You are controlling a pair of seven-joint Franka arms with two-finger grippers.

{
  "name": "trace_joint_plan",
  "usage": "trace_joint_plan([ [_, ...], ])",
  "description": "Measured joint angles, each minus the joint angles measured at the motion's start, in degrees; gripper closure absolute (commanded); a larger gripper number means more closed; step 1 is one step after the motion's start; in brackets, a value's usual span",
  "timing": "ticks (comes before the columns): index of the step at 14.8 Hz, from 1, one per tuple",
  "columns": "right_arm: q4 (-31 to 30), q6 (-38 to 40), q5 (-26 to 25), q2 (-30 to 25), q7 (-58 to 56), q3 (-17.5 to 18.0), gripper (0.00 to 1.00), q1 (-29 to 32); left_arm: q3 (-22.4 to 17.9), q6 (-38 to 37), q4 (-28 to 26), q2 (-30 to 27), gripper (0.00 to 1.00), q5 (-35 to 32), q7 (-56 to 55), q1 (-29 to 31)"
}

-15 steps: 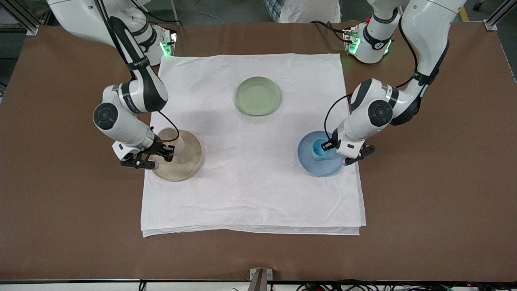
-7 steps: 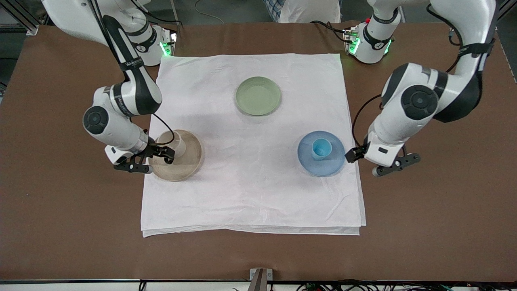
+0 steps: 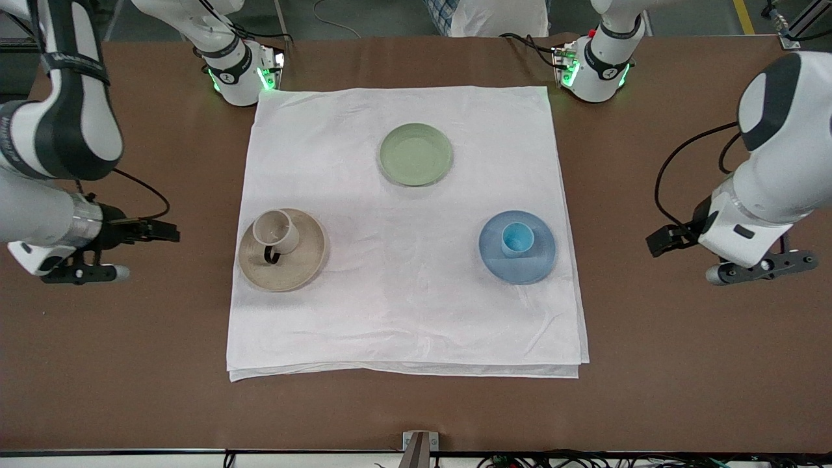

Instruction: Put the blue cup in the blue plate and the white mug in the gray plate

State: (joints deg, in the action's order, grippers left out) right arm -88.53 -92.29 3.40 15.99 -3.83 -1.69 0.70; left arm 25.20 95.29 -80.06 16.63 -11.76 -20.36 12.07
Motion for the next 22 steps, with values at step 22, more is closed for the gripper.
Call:
trace_joint_plan([
  [22,-1.04,13.62,-1.51,-18.77,4.26,1.33,0.00,0.68,-20.91,-12.94,-8.61,-19.26,0.00,9.94,17.48,-12.07],
])
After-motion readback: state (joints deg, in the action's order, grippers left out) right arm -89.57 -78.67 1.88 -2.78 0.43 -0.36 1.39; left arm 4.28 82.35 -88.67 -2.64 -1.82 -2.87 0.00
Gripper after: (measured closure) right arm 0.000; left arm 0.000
